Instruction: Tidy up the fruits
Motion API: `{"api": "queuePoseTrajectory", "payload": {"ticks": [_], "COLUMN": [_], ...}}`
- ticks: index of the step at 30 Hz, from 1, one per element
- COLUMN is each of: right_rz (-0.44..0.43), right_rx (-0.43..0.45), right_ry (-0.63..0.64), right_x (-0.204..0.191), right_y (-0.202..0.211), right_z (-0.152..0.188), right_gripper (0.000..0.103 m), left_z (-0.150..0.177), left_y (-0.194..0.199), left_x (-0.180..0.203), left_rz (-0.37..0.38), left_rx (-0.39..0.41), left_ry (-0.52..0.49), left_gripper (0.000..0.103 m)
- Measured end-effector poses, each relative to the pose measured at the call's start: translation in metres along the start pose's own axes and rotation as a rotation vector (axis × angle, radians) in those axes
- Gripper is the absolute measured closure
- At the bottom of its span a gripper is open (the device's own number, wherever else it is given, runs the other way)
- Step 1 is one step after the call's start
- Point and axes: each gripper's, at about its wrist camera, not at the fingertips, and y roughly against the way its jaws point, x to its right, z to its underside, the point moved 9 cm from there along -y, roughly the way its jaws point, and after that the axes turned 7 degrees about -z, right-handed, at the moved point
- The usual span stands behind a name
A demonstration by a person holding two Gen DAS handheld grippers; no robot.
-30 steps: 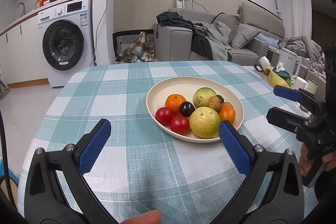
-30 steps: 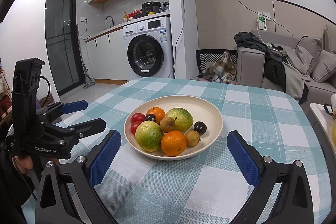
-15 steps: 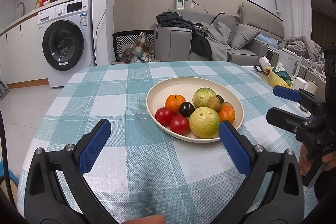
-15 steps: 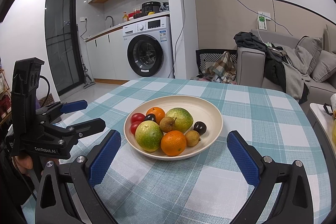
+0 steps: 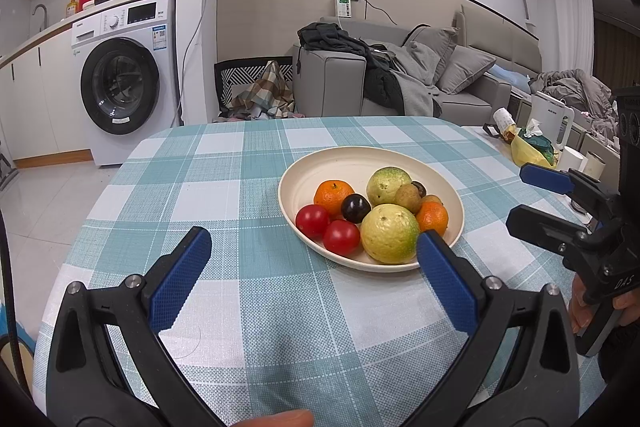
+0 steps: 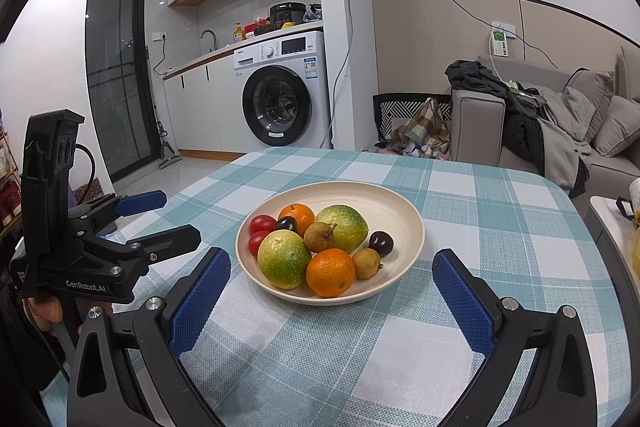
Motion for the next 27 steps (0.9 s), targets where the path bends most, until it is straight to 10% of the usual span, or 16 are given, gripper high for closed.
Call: {"api": "queuePoseTrajectory", "payload": {"ticks": [27], "right_rz": [-0.007], "right_rx": [-0.01], "right_ry": [0.009], "right_x": [-0.0042], "right_y": [-0.0029], "right_z": [0.0025], "right_gripper": [0.0], "left_z": [0.0036], "left_y": [-0.0028], "left_x": [0.0047], "left_rz": [0.006], "left_rx": [-0.009], "left_ry": [0.0], "left_gripper": [0.001]}}
